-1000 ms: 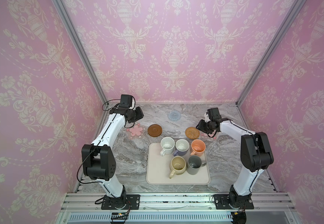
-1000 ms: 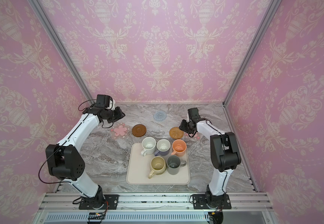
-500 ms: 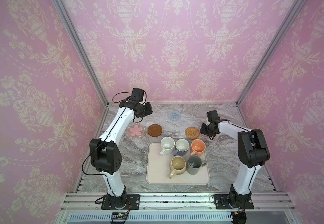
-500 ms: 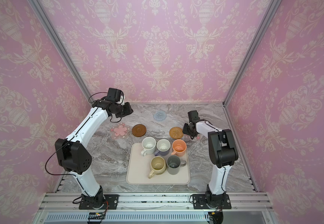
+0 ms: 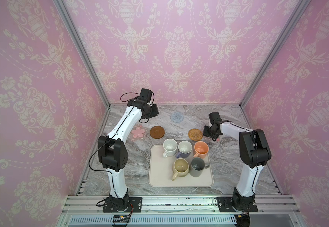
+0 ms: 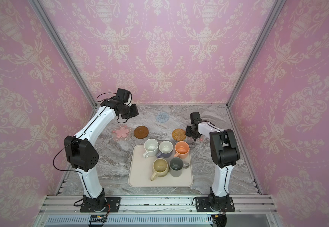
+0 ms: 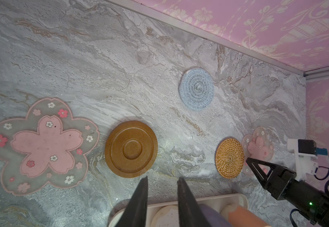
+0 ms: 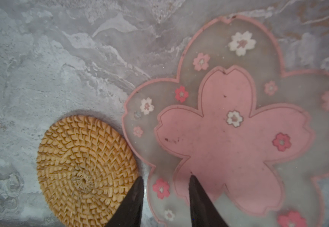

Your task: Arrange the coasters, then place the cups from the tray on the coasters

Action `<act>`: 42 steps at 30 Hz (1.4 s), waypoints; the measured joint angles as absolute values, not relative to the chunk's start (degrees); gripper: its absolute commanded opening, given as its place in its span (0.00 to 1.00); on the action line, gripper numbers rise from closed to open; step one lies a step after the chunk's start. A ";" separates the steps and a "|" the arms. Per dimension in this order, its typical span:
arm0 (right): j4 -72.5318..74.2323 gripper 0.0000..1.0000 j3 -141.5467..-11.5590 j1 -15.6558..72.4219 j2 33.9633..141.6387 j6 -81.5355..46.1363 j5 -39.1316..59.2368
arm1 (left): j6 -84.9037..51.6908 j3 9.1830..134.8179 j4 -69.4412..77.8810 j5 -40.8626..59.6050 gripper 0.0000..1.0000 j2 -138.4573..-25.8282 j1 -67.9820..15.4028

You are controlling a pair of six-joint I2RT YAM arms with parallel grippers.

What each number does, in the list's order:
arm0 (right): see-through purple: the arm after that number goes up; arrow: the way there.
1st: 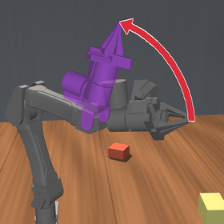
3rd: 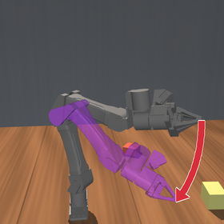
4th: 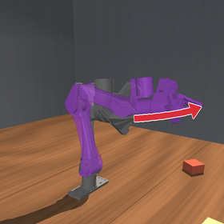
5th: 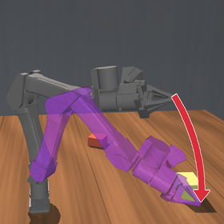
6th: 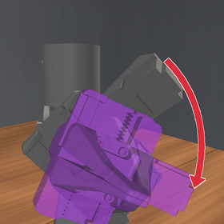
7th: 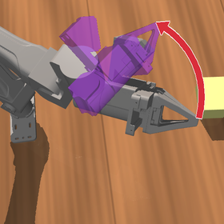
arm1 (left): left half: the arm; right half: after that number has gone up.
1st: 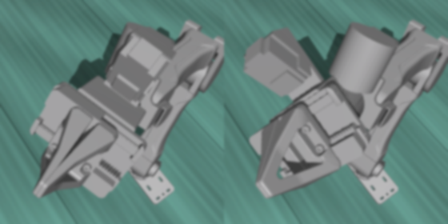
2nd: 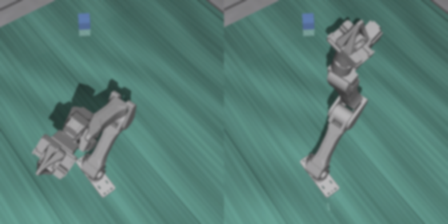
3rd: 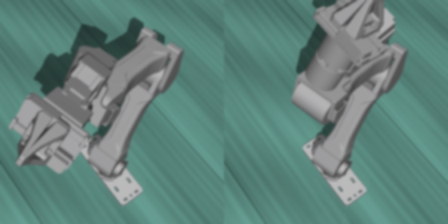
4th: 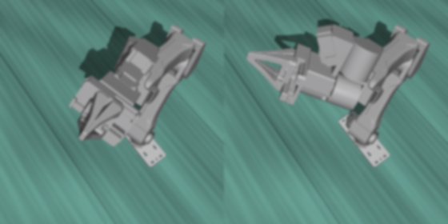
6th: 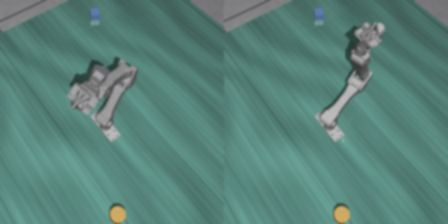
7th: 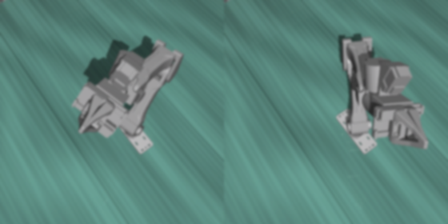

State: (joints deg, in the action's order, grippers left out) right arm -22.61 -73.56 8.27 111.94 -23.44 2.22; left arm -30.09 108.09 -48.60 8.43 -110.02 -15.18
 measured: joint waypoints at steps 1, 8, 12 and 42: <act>-22.65 0.40 -73.56 8.27 111.94 -23.29 2.22 | -30.09 108.12 -48.62 8.40 0.29 -110.17 -15.18; -24.82 0.39 -75.05 8.80 112.55 -21.30 0.99 | -30.11 108.12 -48.97 8.38 0.29 -110.37 -15.18; -27.38 0.38 -77.14 9.67 113.69 -20.40 -1.30 | -30.11 107.33 -48.51 8.36 0.29 -110.34 -15.18; -32.36 0.39 -78.06 7.46 109.25 -19.44 -6.98 | -30.09 98.52 -44.27 8.25 0.30 -105.86 -14.52</act>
State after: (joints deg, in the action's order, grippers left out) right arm -32.36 -78.06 7.46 109.25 -19.44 -6.98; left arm -30.09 98.52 -44.27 8.25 -105.86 -14.52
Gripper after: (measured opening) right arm 0.382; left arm 0.303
